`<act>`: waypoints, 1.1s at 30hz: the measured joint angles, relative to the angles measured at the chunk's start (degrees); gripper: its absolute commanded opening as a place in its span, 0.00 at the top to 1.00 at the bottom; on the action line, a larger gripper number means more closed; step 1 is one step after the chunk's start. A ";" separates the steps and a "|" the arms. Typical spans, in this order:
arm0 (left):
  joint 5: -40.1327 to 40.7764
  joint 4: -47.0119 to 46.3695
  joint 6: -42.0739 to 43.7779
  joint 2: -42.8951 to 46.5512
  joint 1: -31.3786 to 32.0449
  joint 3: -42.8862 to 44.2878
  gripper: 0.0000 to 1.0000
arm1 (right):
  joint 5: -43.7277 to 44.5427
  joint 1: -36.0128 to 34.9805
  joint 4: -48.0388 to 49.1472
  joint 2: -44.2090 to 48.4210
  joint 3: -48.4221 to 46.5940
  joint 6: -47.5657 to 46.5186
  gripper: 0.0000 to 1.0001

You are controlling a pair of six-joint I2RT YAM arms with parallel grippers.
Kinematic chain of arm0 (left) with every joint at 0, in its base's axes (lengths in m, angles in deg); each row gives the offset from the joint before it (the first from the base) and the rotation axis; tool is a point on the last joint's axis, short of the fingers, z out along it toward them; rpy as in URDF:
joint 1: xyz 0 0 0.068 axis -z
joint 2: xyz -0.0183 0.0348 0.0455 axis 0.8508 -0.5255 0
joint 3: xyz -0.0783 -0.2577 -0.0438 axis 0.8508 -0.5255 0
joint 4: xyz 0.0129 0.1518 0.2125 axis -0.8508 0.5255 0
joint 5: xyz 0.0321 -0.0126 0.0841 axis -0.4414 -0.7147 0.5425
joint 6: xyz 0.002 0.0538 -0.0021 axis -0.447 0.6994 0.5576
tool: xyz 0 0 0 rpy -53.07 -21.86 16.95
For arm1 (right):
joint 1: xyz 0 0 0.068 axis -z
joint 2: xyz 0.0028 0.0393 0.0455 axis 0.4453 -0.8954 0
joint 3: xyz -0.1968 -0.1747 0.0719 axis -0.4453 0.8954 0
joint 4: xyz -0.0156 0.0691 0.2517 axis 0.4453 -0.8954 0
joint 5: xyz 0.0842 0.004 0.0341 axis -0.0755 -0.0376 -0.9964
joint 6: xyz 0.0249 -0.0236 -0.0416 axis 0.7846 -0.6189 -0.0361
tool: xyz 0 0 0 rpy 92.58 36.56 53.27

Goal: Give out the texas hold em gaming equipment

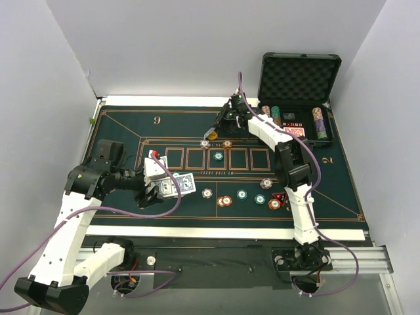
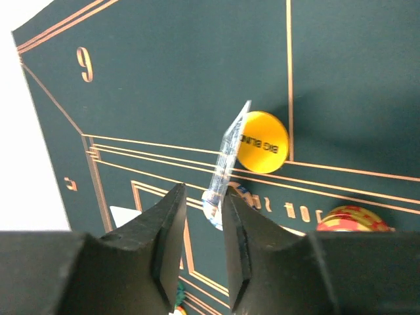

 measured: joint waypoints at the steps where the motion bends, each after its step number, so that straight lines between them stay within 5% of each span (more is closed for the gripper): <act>1: 0.00 0.00 0.00 0.02 0.00 0.00 0.65 | 0.37 0.15 -0.68 -0.50 -0.57 -0.48 0.67; 18: 0.26 0.02 0.00 0.81 0.00 0.02 0.65 | 5.57 2.82 -12.15 3.30 3.98 -8.31 0.45; 23: 0.35 0.07 0.04 1.20 0.00 0.02 0.65 | 5.73 2.84 -12.98 13.20 8.79 -9.38 0.34; 29: 0.66 0.33 0.44 1.53 0.00 0.00 0.65 | 2.43 1.16 -10.19 31.93 18.88 -7.98 0.09; 33: 0.76 0.59 0.68 1.97 0.00 0.00 0.65 | -1.62 -3.96 -4.04 46.62 30.21 -3.96 0.04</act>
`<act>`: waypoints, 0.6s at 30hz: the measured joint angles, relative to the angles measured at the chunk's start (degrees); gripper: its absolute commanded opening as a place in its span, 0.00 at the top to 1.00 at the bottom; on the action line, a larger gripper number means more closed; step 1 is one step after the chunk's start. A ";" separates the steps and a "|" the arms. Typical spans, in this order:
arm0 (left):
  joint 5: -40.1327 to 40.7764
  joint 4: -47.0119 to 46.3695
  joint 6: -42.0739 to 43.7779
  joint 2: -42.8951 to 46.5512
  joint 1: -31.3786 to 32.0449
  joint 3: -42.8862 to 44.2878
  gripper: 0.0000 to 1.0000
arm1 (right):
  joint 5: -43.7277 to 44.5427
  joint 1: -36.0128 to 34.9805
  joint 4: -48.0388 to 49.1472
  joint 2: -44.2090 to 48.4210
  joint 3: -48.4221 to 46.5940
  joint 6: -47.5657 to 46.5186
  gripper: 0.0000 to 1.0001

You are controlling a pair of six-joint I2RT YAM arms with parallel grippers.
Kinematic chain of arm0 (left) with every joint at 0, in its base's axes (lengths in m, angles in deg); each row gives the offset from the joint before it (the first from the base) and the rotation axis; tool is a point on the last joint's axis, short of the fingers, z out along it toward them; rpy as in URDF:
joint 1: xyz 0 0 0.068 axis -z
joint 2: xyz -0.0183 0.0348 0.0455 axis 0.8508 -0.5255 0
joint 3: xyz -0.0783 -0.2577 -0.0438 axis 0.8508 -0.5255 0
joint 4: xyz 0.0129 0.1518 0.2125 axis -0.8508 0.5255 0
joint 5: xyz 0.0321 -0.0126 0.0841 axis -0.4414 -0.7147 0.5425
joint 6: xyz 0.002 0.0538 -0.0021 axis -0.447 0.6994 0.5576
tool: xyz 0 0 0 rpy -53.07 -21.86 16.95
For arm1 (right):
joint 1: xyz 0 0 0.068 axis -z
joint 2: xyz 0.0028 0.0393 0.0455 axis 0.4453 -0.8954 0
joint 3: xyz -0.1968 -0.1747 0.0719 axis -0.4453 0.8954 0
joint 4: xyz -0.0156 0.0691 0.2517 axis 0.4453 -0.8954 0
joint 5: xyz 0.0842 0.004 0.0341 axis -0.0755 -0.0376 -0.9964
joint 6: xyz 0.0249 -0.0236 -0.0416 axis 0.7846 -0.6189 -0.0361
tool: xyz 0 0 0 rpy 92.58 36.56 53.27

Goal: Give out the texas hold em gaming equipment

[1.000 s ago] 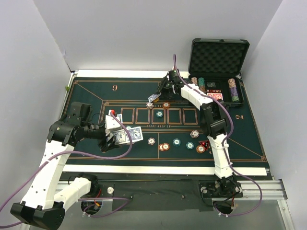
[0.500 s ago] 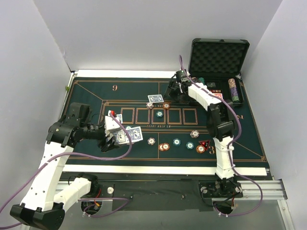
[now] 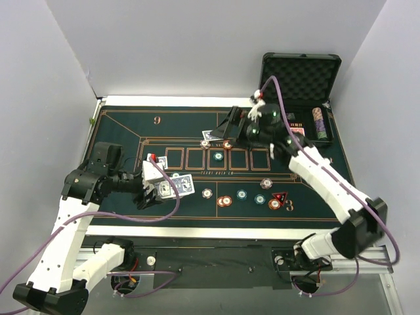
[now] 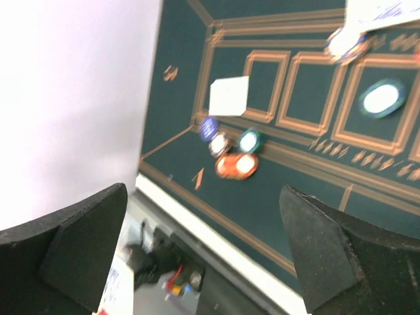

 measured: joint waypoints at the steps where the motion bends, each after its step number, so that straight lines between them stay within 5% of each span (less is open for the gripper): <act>1: 0.07 0.07 0.04 0.07 0.00 0.00 0.65 | -1.05 -1.99 2.08 3.48 3.58 1.38 0.03; 8: 0.13 0.42 0.42 0.04 0.00 0.00 0.65 | -4.66 -14.38 12.61 13.20 19.34 11.02 0.01; 18: 0.13 0.42 0.42 0.00 0.00 0.00 0.64 | -2.62 -26.14 17.53 12.96 20.55 14.25 0.02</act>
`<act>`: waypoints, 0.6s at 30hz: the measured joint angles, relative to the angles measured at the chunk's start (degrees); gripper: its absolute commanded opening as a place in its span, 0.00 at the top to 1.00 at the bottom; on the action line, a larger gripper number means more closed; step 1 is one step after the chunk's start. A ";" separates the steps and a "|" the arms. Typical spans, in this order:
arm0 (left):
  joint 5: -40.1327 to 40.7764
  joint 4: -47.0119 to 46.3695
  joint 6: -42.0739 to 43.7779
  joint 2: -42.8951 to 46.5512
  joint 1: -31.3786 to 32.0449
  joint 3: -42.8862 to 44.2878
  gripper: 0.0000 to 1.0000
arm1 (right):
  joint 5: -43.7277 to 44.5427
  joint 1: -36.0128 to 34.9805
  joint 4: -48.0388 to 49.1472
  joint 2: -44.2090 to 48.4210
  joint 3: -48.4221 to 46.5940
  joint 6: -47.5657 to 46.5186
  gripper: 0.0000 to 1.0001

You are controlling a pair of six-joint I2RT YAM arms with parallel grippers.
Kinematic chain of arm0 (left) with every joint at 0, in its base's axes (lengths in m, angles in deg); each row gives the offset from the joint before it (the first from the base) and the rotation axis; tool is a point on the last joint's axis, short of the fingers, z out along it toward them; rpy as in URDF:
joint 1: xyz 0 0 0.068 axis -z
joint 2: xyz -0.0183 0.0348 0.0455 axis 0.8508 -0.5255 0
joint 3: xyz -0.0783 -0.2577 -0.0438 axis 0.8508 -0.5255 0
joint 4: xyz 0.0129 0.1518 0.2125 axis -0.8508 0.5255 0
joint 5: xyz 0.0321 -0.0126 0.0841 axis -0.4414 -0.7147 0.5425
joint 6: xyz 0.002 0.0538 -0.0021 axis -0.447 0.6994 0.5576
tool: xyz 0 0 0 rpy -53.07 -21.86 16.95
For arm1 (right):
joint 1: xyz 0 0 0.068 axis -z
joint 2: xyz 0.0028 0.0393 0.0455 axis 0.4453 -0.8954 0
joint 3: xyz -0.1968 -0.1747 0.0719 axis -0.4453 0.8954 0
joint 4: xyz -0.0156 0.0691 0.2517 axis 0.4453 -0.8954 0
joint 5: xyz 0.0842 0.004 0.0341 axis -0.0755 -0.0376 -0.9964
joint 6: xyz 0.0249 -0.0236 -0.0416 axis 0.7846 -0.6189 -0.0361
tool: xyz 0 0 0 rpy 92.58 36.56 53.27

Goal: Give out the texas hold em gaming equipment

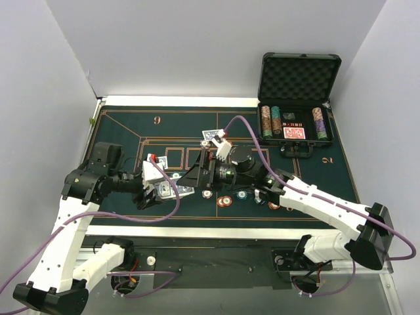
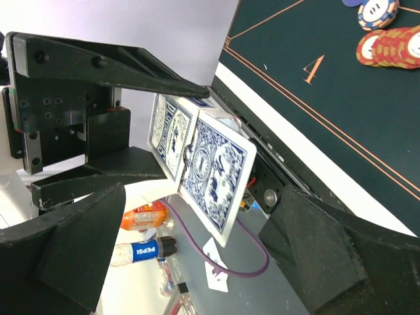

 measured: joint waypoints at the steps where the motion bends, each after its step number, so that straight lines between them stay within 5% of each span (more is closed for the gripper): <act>1: 0.00 0.00 0.00 0.00 0.00 0.00 0.65 | 0.31 -0.57 0.79 -0.35 0.00 0.22 0.05; 14: -0.07 0.00 -0.09 0.02 0.00 0.00 0.65 | 3.37 -2.43 4.44 -6.16 0.39 2.91 0.35; 18: -0.09 0.00 -0.15 0.24 0.00 0.00 0.65 | 3.82 -2.27 5.03 -6.08 1.05 3.34 0.53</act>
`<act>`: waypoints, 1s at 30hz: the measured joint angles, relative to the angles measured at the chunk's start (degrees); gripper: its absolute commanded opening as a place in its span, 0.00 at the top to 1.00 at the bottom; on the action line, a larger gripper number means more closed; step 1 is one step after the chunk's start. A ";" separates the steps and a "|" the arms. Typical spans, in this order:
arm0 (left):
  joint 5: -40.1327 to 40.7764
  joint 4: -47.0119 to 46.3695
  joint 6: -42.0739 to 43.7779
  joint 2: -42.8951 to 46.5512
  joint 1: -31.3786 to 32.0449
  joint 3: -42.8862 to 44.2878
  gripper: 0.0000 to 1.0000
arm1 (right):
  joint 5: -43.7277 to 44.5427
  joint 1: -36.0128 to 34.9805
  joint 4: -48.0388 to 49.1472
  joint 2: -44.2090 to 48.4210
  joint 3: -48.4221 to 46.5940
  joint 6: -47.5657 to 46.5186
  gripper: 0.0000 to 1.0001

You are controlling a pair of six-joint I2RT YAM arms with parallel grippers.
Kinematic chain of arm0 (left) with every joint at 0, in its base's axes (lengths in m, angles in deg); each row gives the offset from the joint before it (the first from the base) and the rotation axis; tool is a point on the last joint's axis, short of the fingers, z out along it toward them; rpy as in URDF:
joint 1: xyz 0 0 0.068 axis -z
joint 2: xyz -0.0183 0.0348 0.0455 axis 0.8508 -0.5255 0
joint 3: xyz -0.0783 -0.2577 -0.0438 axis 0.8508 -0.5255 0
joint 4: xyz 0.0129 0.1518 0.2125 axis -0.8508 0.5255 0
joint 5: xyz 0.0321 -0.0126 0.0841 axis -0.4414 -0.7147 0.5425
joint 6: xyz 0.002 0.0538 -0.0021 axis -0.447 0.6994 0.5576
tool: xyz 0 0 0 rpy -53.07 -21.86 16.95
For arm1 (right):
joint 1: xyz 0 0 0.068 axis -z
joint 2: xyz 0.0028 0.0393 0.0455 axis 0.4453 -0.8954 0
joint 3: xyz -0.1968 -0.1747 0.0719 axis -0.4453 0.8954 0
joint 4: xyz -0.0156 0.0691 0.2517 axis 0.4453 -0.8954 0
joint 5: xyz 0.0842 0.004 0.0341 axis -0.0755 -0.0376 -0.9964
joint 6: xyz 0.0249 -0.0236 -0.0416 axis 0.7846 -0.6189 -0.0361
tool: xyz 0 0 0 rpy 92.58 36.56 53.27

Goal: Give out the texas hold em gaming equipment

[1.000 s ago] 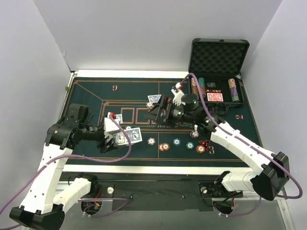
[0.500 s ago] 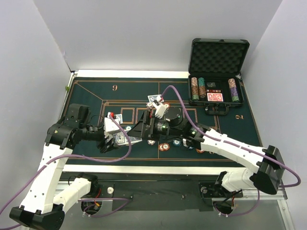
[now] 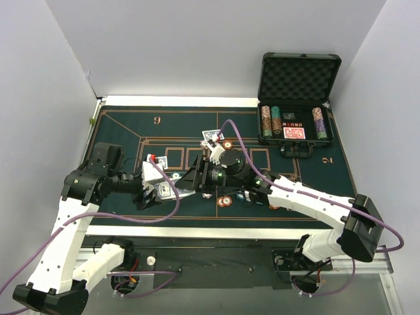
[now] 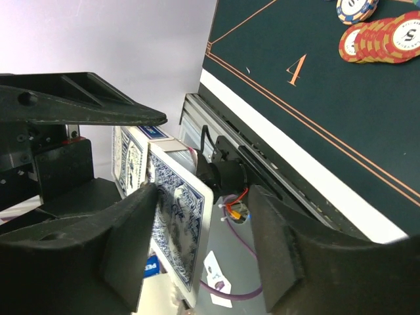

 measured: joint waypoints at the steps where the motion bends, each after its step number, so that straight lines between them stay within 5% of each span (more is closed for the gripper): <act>1: 0.04 0.09 -0.02 0.07 0.00 0.00 0.65 | -0.02 0.04 0.37 0.11 0.44 0.31 0.58; 15: 0.17 0.50 -0.50 0.07 0.00 0.00 0.65 | 0.42 3.04 1.70 6.49 5.70 1.75 0.74; 25: -0.20 0.37 -0.96 0.07 0.00 0.00 0.65 | 0.57 6.08 -0.46 12.59 7.96 2.40 1.00; 30: -0.20 0.35 -0.98 0.07 0.00 0.00 0.65 | 0.44 8.46 -3.02 15.96 8.31 2.32 1.00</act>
